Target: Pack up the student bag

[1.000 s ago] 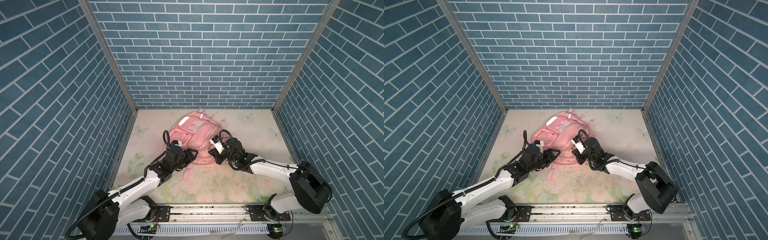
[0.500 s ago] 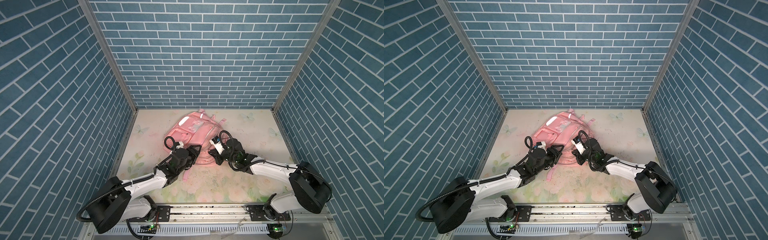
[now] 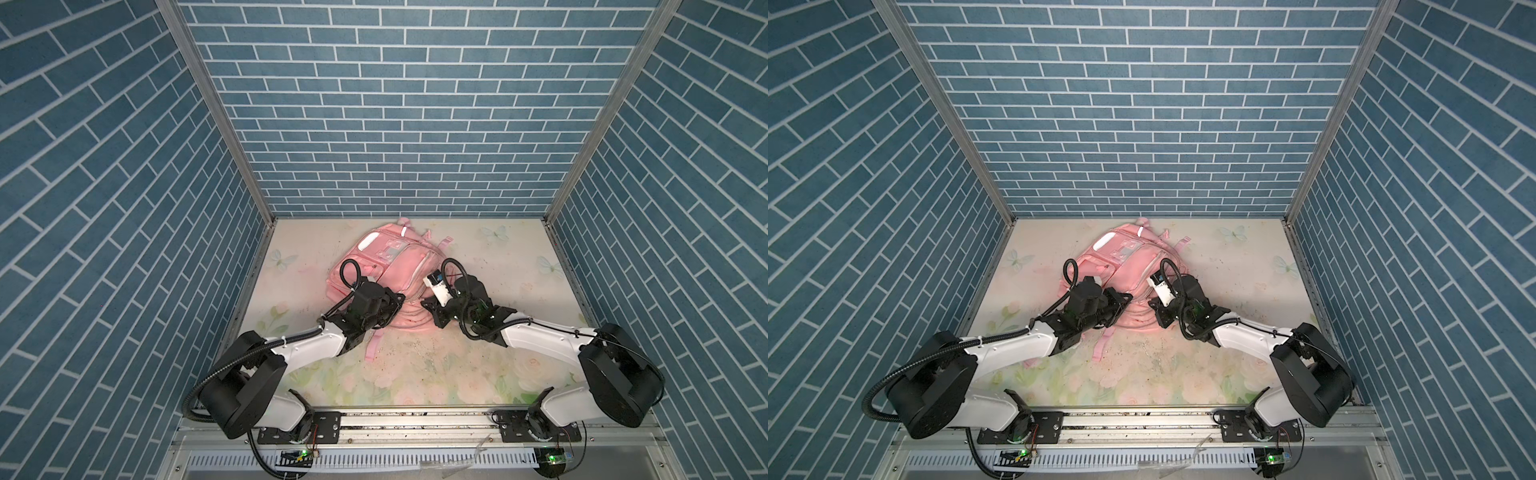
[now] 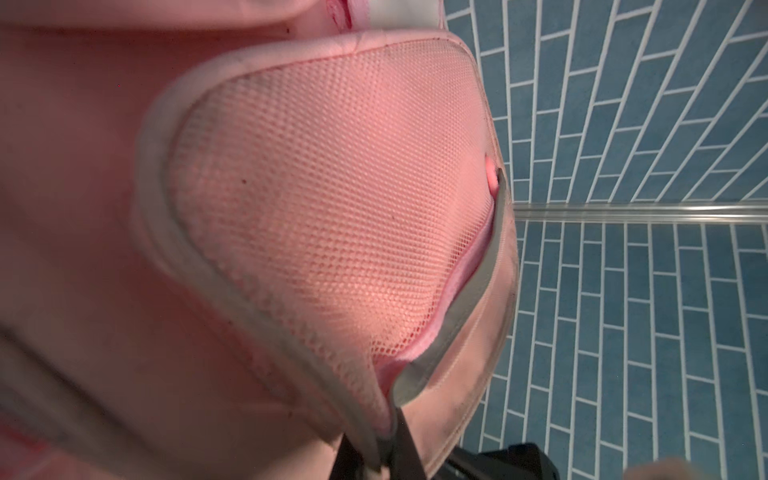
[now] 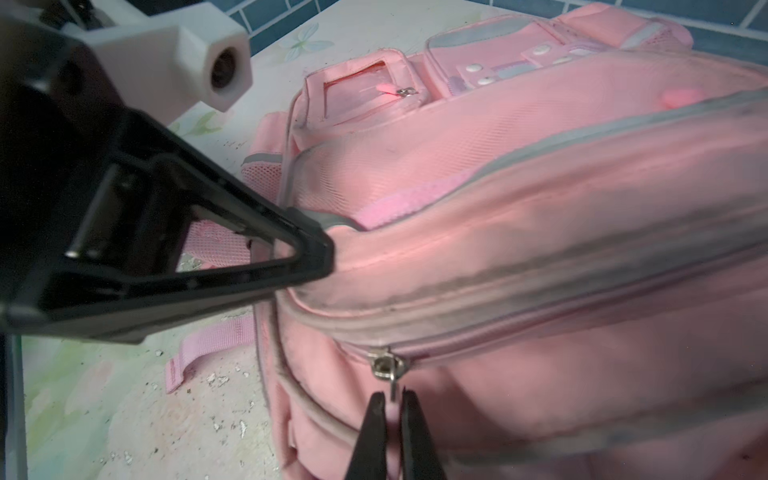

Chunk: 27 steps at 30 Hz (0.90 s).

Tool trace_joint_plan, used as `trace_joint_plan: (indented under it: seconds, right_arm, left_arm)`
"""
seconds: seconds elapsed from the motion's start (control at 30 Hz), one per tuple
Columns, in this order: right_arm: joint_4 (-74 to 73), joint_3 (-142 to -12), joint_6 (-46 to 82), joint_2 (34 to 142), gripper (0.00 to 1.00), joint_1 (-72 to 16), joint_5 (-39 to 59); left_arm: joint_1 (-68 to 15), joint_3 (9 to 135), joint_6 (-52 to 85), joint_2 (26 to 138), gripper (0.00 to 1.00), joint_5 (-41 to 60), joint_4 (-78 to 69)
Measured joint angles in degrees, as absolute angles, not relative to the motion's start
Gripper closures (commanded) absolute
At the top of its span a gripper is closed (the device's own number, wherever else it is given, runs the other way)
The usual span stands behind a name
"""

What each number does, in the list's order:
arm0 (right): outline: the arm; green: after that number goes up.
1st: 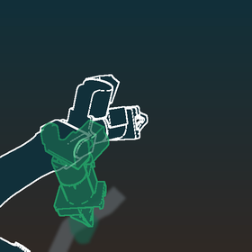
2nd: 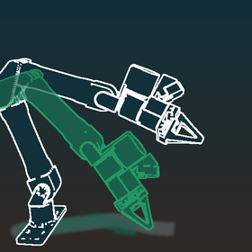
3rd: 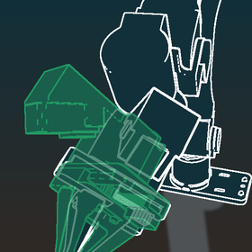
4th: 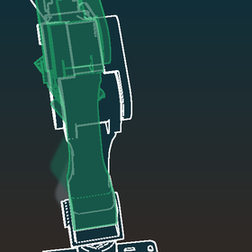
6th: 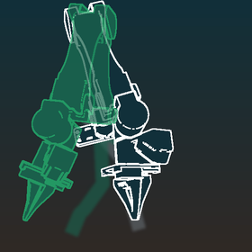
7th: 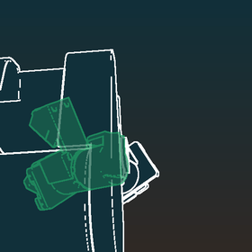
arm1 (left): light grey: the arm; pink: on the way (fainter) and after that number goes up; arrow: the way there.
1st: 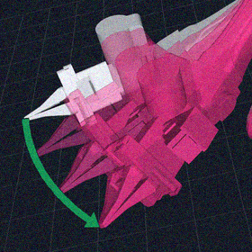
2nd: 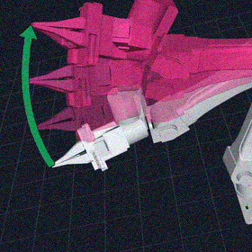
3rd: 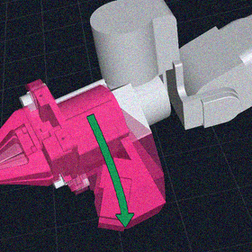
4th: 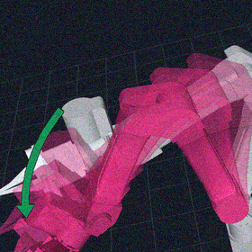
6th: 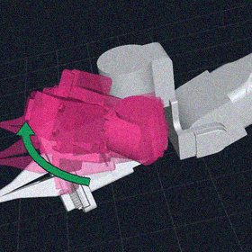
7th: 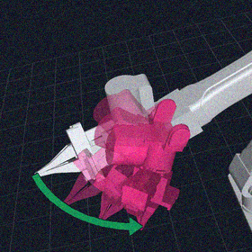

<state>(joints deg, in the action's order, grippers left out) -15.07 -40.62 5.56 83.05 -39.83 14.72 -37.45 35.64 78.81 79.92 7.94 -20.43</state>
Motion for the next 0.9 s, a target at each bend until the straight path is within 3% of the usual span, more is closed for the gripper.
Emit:
trace_joint_plan:
  seconds: [0.3, 0.5, 0.67, 0.8, 0.9]
  right_arm:
    - [-11.46, -45.60, 3.14, 85.65, 1.00, -27.42, 22.33]
    - [-9.30, -46.98, 0.93, 86.26, 1.00, -27.75, 28.25]
    - [-8.49, -45.63, 0.56, 84.66, 1.00, -29.32, 27.99]
    - [-7.94, -45.04, 0.58, 83.48, 1.00, -29.04, 27.66]
    - [-7.92, -45.04, 0.58, 83.48, 1.00, -29.12, 28.08]
  left_arm:
    - [-24.47, 35.62, 62.74, 70.00, 1.00, 23.11, -5.39]
    - [-18.68, 48.64, 40.95, 75.99, 1.00, 27.11, 12.86]
    - [-21.67, 58.76, 22.68, 80.03, 0.69, 20.45, 24.82]
    - [-31.55, 58.65, 9.39, 73.63, 0.41, 11.97, 27.29]
    - [-39.99, 58.11, 0.54, 68.90, 0.36, 7.49, 25.17]
